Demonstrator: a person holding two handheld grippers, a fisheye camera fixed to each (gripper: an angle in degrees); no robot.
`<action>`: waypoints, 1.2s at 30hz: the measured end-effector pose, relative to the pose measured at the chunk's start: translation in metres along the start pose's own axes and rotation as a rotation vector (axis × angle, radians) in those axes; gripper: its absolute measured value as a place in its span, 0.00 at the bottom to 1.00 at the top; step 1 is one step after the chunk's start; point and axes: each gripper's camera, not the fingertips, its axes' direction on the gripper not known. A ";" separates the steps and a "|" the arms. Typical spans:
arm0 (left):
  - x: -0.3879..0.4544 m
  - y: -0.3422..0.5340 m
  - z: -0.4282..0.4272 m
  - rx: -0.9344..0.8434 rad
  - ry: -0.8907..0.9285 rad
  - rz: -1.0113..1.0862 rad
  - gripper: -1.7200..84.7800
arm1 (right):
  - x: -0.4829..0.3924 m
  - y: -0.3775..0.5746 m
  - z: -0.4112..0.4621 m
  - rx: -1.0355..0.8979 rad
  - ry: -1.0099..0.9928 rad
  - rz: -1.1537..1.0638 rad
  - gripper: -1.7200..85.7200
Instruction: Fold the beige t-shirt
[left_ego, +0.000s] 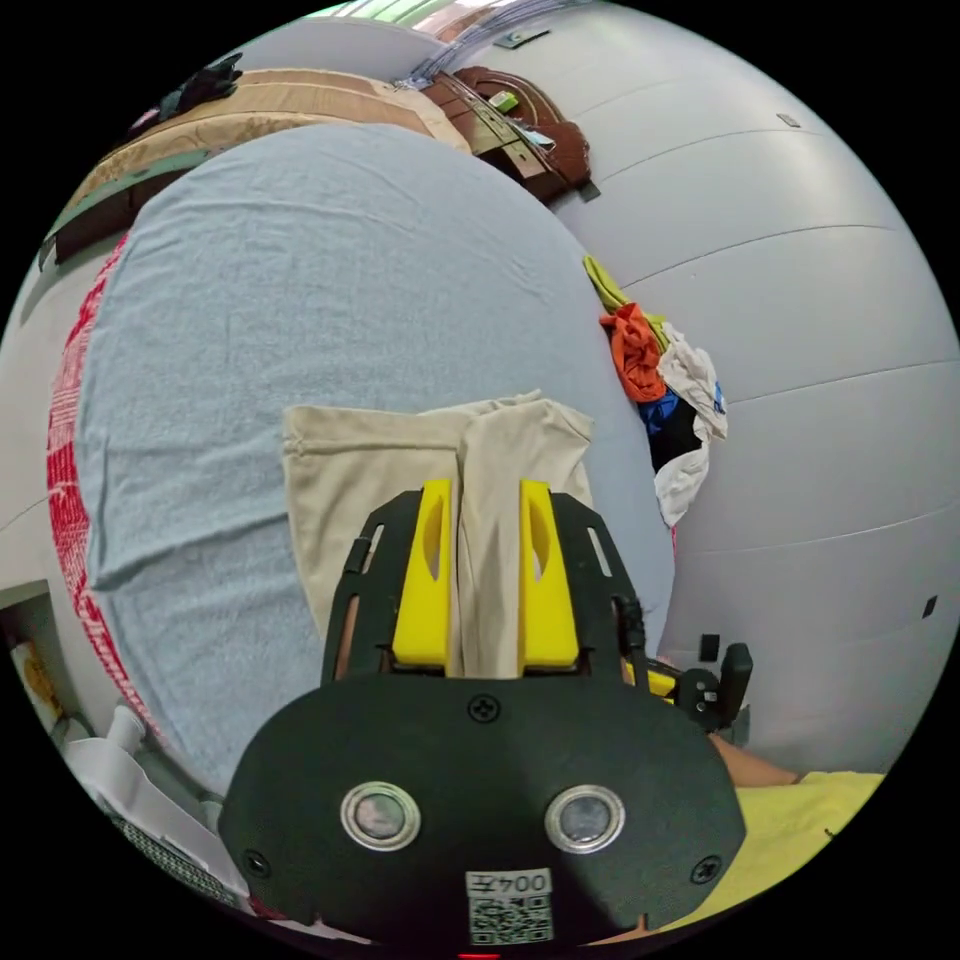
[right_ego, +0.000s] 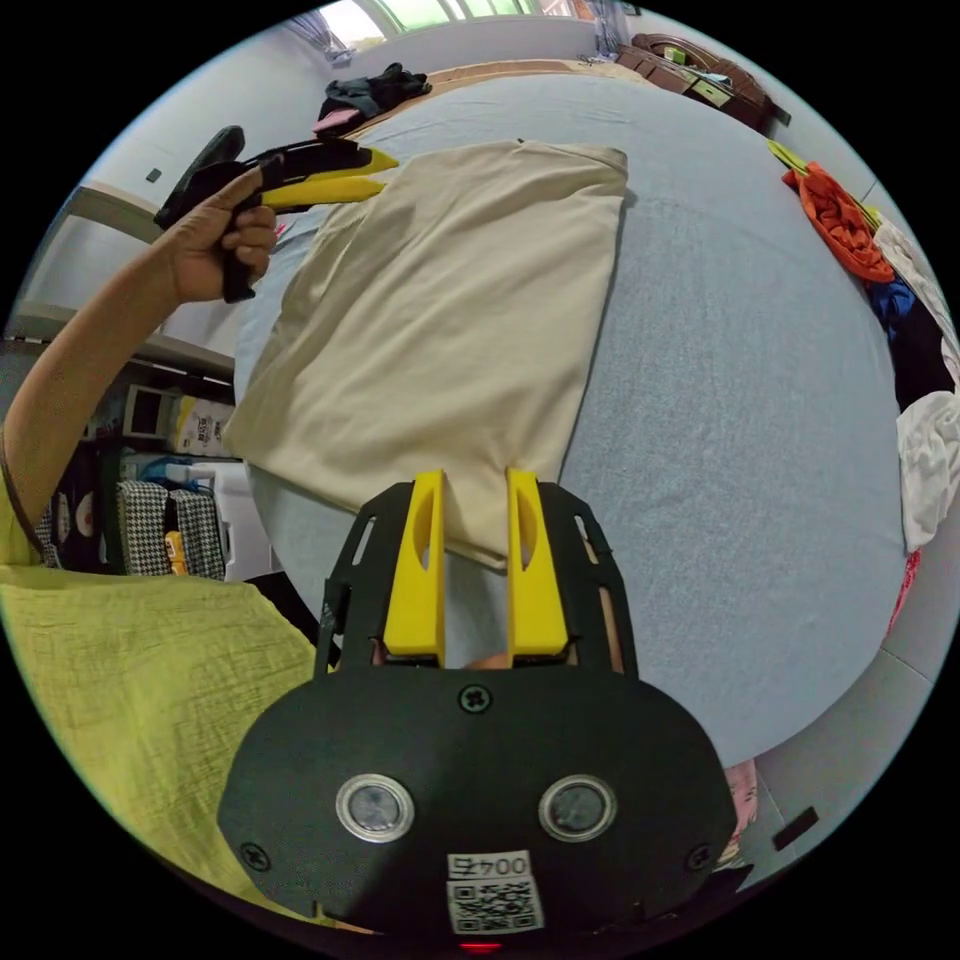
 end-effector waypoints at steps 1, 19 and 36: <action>0.003 -0.001 0.003 -0.012 -0.011 0.014 0.11 | 0.006 0.001 0.001 0.004 0.004 0.007 0.11; 0.001 0.009 -0.015 0.072 -0.110 -0.003 0.03 | 0.146 0.009 -0.032 0.183 -0.251 0.134 0.15; 0.086 0.123 0.058 0.085 -0.421 0.271 0.02 | 0.246 -0.223 -0.020 0.223 -0.291 0.084 0.13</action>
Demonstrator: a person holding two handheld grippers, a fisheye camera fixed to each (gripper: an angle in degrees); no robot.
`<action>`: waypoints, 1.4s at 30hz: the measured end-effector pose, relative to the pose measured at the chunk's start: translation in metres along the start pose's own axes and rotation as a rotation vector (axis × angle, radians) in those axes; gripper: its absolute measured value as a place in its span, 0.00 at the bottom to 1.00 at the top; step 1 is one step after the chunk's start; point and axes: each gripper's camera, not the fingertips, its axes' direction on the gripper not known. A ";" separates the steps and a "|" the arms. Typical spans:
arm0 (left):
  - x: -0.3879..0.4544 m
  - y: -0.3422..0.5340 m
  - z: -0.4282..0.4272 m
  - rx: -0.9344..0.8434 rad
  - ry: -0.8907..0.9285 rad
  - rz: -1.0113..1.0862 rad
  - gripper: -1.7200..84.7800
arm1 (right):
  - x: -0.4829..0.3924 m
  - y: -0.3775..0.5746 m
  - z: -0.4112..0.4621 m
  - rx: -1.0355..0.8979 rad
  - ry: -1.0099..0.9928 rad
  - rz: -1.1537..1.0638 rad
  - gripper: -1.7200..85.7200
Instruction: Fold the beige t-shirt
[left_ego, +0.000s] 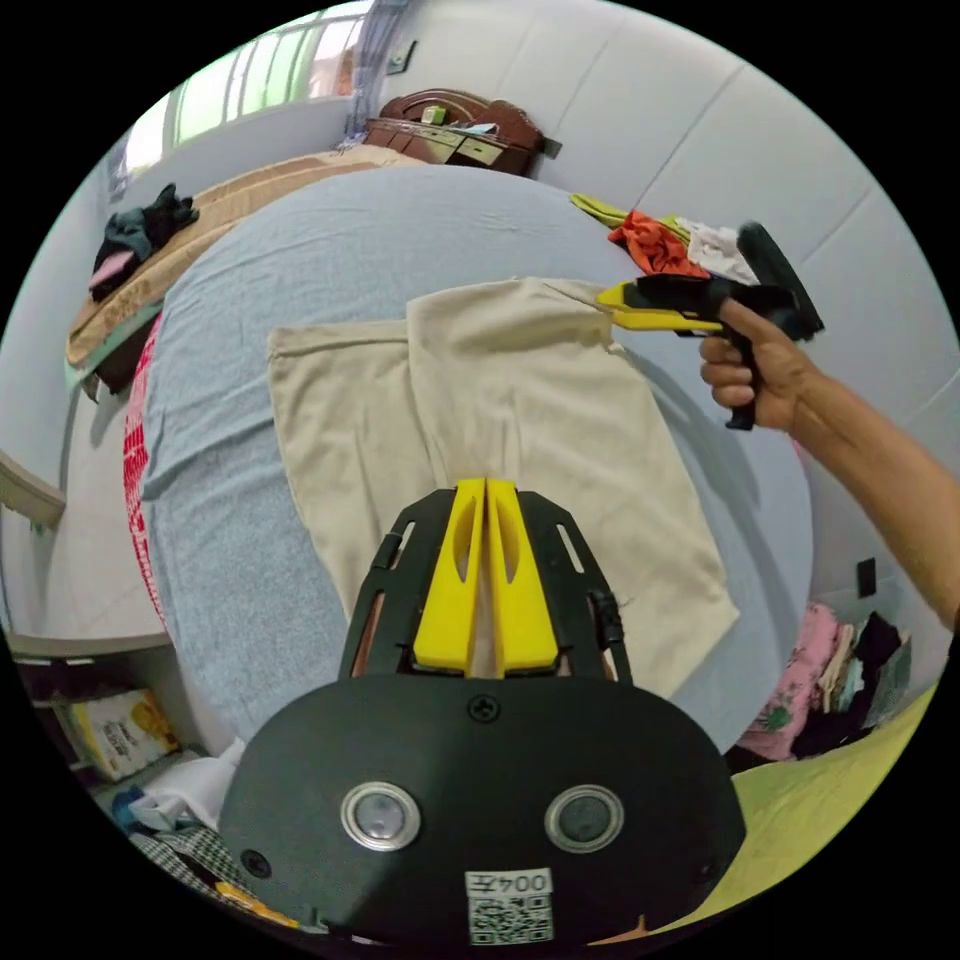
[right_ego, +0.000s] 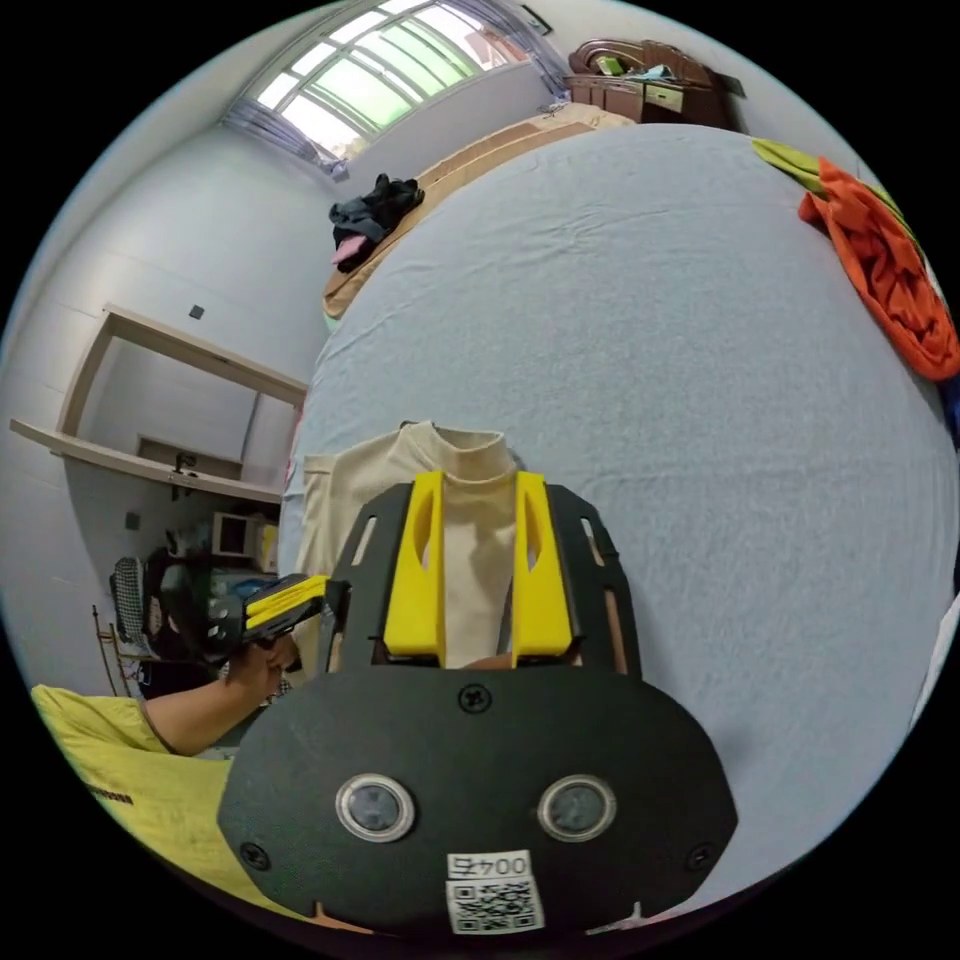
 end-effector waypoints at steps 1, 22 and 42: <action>0.000 0.002 0.000 0.007 0.001 0.000 0.02 | 0.000 -0.009 0.006 -0.014 0.052 0.010 0.11; -0.003 -0.060 -0.012 0.037 0.095 -0.005 0.02 | -0.150 0.204 -0.016 -0.061 0.122 -0.256 0.20; -0.008 0.044 -0.037 -0.092 0.109 0.075 0.02 | -0.256 0.265 0.026 -0.176 0.263 -0.318 0.16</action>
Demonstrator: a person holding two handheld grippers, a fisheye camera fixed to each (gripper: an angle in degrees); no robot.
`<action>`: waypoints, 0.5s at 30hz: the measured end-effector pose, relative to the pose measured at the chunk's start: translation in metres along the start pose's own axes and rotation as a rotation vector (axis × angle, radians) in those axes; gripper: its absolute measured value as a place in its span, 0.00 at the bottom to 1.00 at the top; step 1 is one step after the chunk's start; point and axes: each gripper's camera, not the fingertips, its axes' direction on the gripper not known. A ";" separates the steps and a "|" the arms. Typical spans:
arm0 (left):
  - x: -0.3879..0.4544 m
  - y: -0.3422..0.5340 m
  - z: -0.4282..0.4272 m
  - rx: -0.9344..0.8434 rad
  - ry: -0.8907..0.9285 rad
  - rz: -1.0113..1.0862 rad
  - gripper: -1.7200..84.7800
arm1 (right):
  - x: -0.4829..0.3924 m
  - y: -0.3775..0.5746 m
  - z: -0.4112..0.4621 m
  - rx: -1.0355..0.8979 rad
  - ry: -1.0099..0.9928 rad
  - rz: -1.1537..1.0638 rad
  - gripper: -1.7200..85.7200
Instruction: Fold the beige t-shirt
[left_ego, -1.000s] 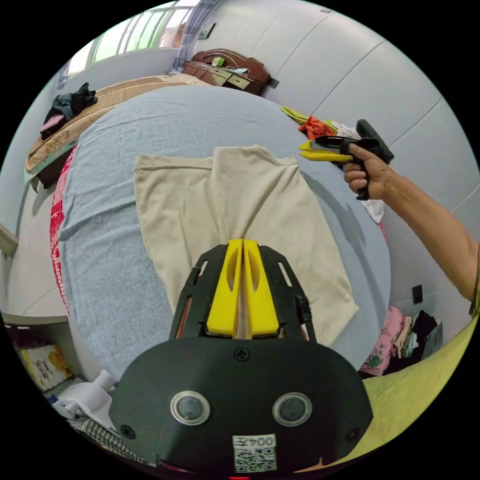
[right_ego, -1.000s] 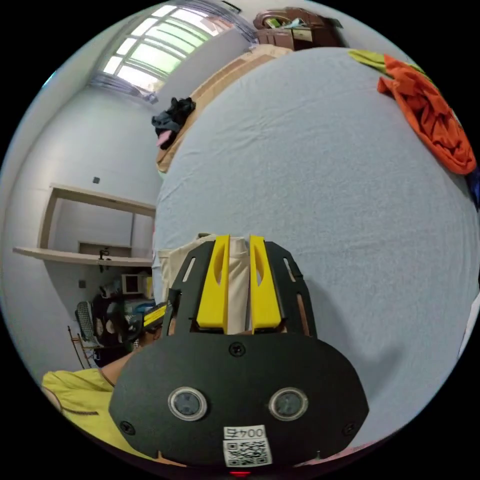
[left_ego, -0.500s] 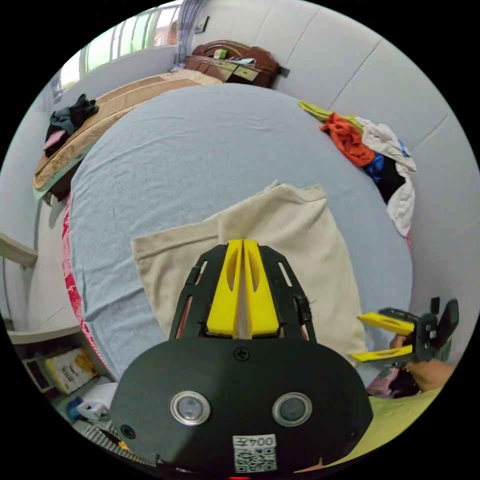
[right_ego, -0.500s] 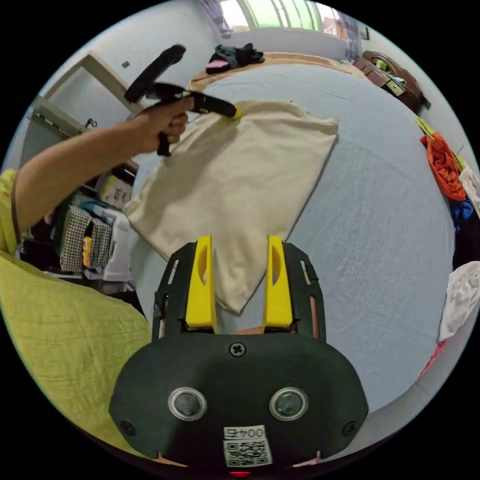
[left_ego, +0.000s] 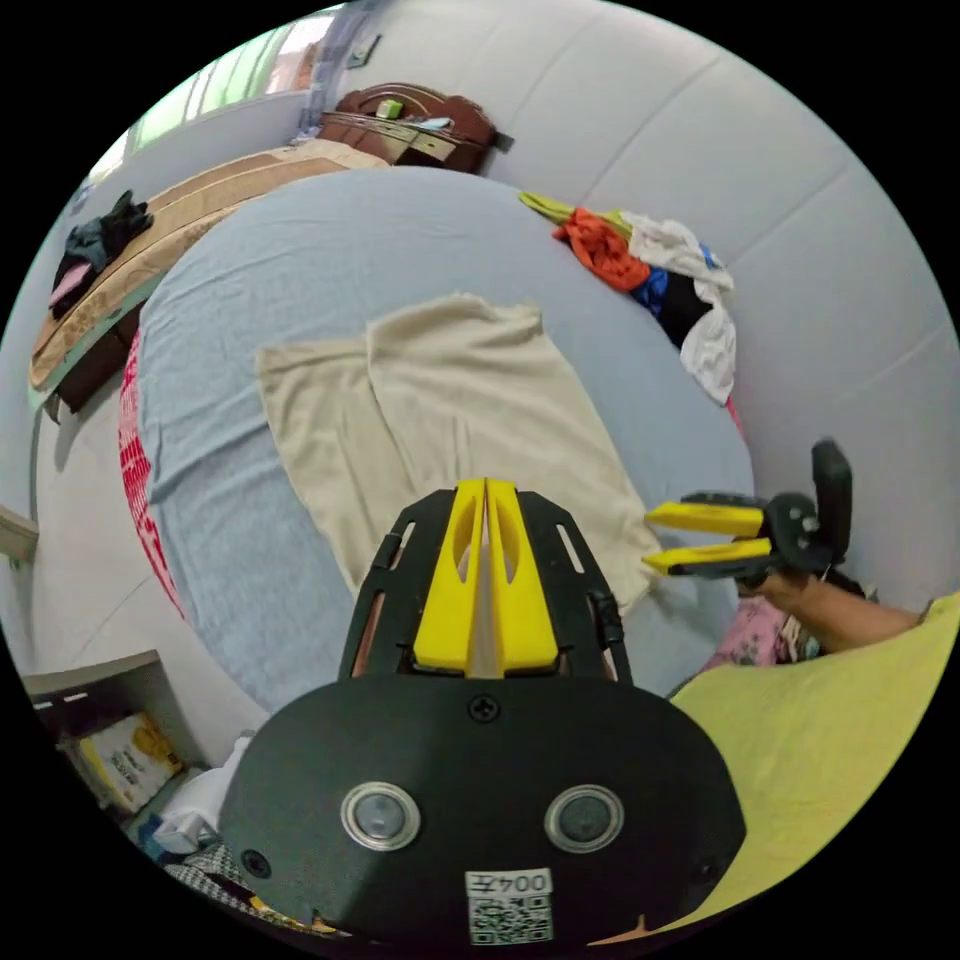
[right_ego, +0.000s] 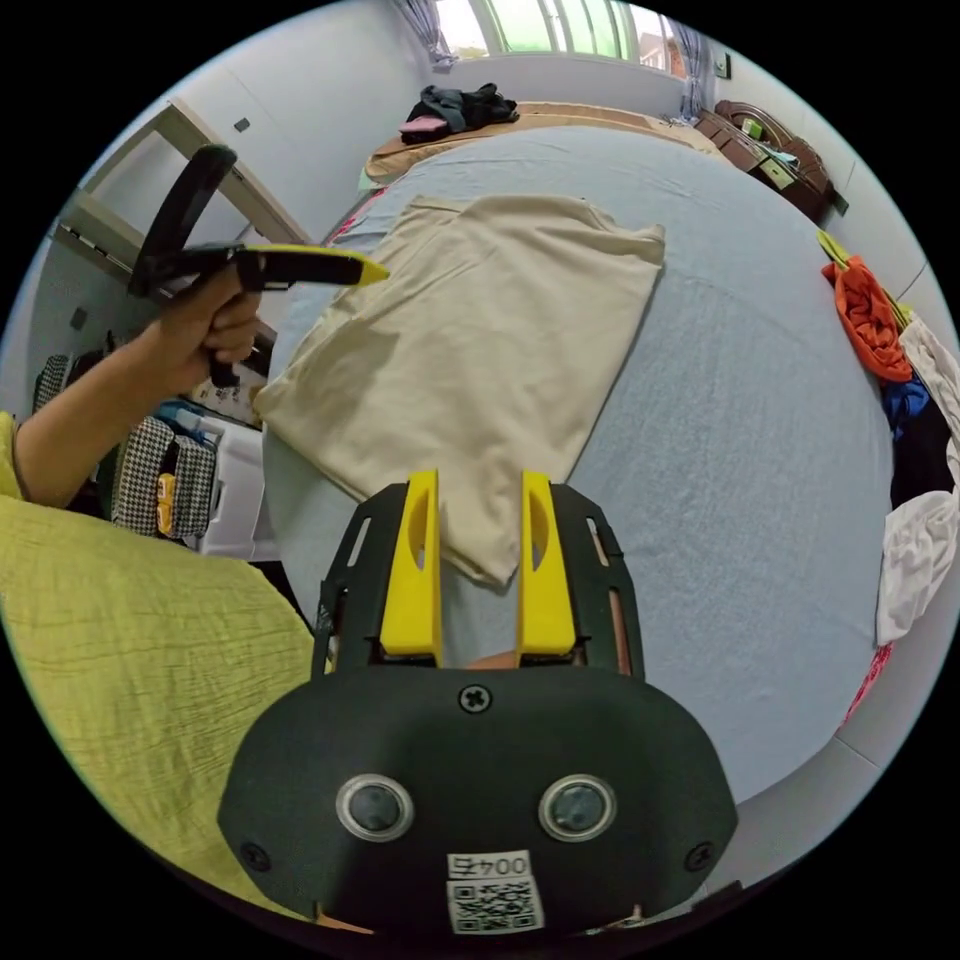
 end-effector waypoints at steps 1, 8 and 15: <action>0.001 0.005 0.004 -0.015 -0.016 0.001 0.02 | -0.007 0.000 0.004 -0.013 -0.001 -0.008 0.16; -0.050 0.038 -0.001 0.040 -0.002 -0.174 0.02 | -0.017 0.004 0.006 -0.041 0.000 0.008 0.14; -0.040 0.076 -0.014 0.013 0.025 -0.102 0.02 | -0.056 0.002 0.000 -0.032 0.039 -0.037 0.15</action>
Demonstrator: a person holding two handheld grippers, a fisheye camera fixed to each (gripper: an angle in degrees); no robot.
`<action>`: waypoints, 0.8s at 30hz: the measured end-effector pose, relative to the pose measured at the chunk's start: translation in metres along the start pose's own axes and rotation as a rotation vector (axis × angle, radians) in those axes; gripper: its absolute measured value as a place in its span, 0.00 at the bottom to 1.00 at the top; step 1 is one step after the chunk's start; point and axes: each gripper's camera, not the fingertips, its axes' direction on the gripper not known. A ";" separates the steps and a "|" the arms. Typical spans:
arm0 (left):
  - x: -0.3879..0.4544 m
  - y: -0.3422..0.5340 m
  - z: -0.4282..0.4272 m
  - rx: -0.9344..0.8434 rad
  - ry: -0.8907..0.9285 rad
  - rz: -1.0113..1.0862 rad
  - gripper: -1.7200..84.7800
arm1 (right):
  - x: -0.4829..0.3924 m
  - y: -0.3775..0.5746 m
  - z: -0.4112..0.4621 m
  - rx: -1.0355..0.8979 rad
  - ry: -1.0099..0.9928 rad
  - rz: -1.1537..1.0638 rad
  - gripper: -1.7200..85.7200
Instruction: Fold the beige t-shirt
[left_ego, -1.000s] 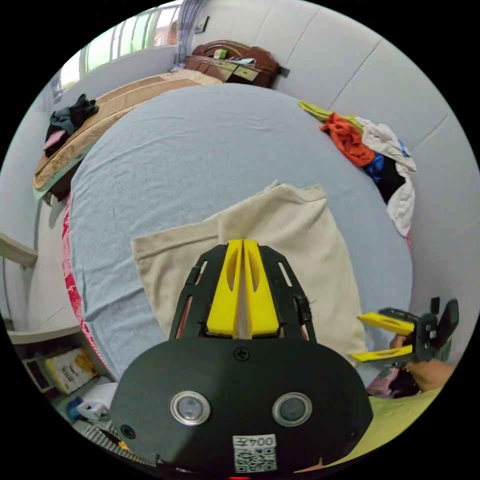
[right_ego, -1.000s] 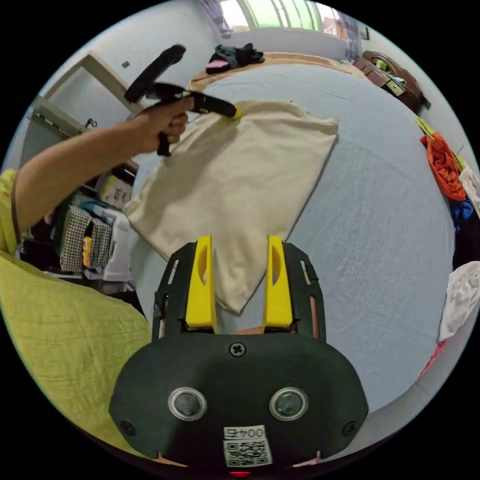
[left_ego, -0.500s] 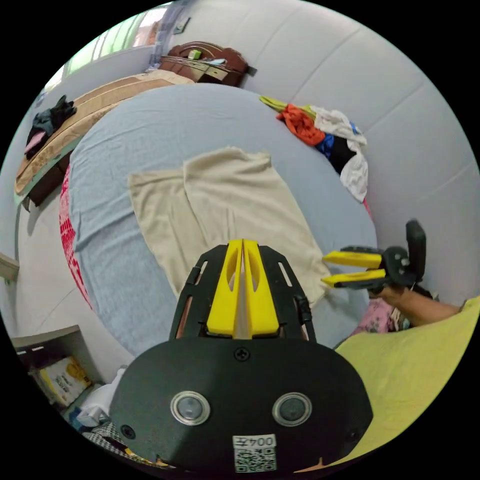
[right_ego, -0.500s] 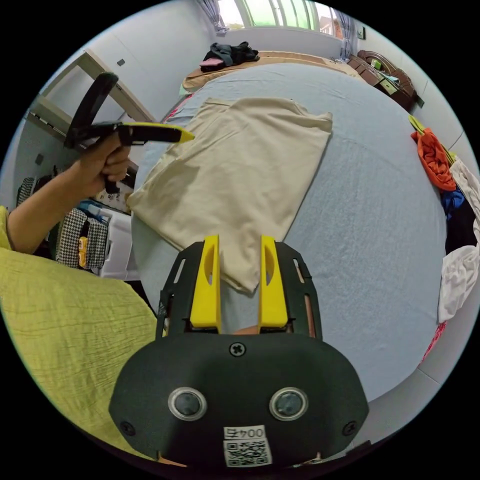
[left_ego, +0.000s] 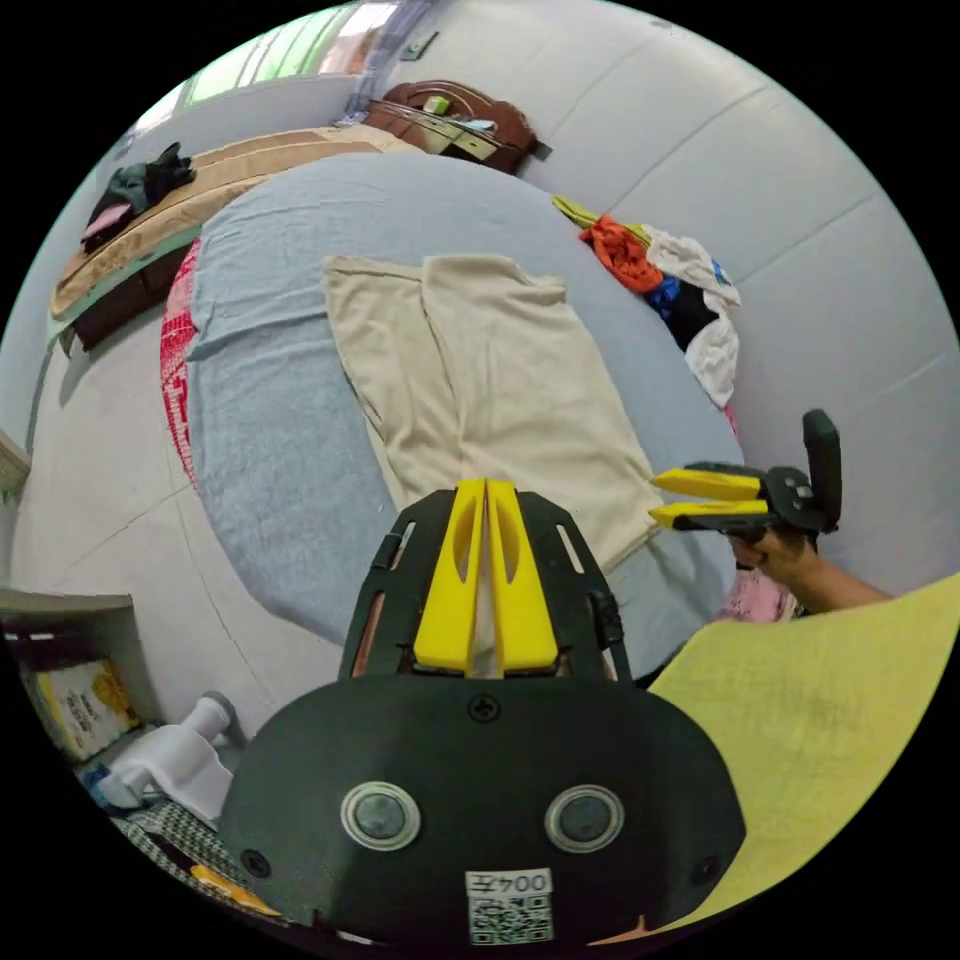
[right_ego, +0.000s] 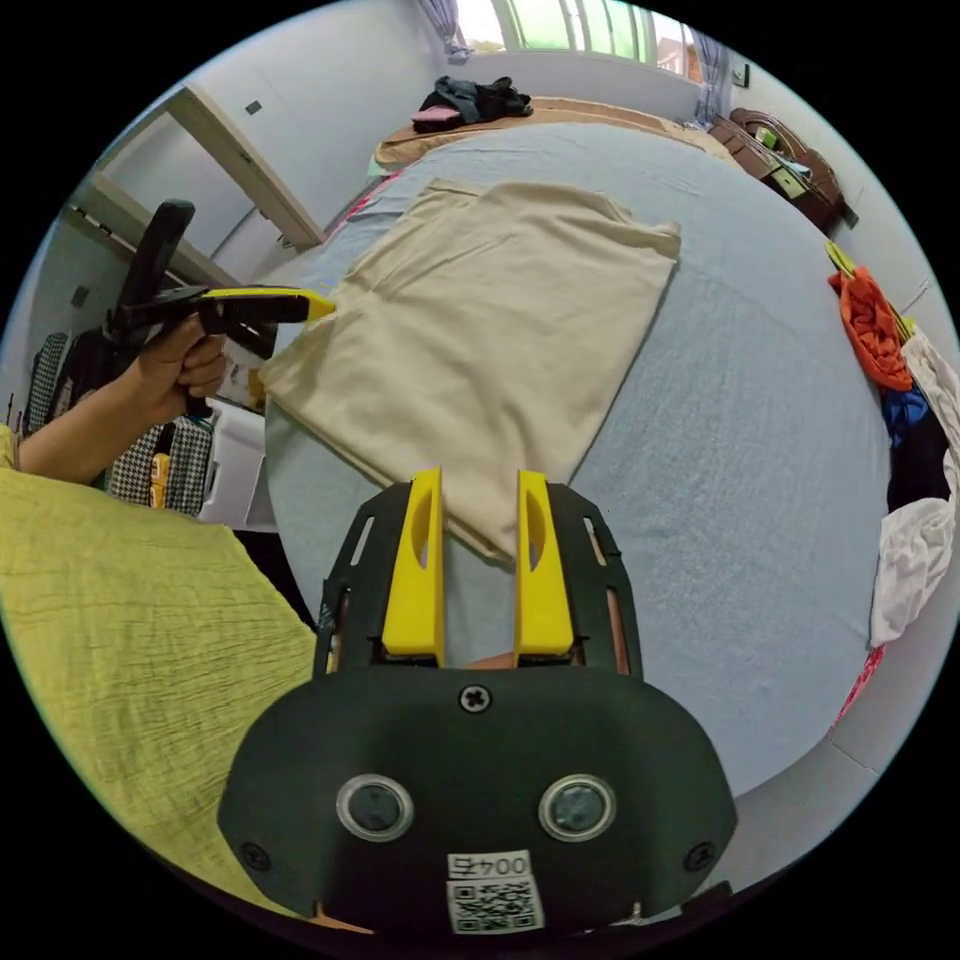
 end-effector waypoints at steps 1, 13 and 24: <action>-0.002 0.002 0.004 -0.021 -0.022 0.001 0.02 | -0.005 0.000 0.008 -0.030 0.017 -0.005 0.15; -0.026 0.039 -0.020 -0.011 -0.034 -0.005 0.02 | -0.027 0.010 -0.001 -0.012 0.041 0.037 0.13; -0.041 0.043 -0.011 -0.059 -0.042 0.031 0.02 | -0.056 0.014 0.000 0.009 0.162 -0.037 0.11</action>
